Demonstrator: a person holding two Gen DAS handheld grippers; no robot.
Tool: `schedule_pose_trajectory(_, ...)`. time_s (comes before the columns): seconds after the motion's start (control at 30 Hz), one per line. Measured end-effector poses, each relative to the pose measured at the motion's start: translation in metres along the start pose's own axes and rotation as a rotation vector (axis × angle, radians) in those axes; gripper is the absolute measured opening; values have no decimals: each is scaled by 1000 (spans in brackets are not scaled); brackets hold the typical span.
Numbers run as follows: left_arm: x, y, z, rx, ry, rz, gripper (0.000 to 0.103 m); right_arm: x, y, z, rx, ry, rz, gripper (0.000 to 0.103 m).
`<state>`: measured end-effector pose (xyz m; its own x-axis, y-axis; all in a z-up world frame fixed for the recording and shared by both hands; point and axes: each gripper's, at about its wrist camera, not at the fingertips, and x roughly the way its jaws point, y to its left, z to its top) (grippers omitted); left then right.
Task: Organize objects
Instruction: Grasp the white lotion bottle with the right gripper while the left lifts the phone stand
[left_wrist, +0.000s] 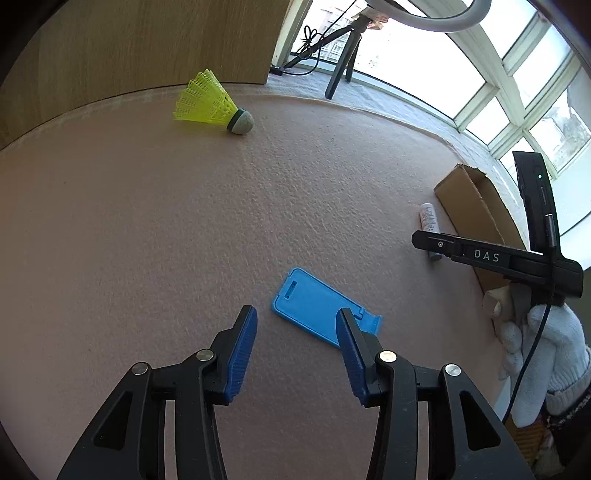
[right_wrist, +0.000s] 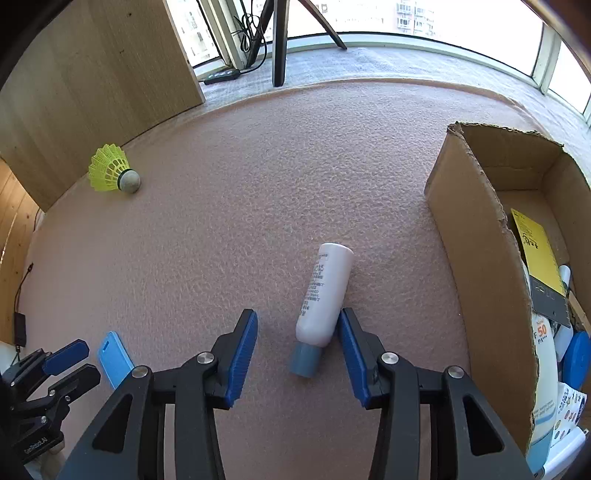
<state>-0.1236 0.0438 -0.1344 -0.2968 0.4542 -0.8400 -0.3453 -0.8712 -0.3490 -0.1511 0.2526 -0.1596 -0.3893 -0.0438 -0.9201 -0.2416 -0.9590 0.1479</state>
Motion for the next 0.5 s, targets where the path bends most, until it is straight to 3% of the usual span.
schedule_pose_trajectory(0.1, 3, -7, -10, -11, 45, -41, 50, -1, -2, -4, -26, -6, 6, 37)
schedule_pose_trajectory(0.23, 17, -21, -11, -7, 64, -19, 62, -3, -6, -5, -26, -3, 30, 34)
schedule_pose_trajectory(0.33, 27, -28, 2, -25, 59, -13, 67, -4, -9, -5, -23, 1, 56, 33)
schedule_pose_trajectory(0.5, 53, -46, 30, -2, 61, 63, 70, -6, -14, -3, -2, 11, 94, 33)
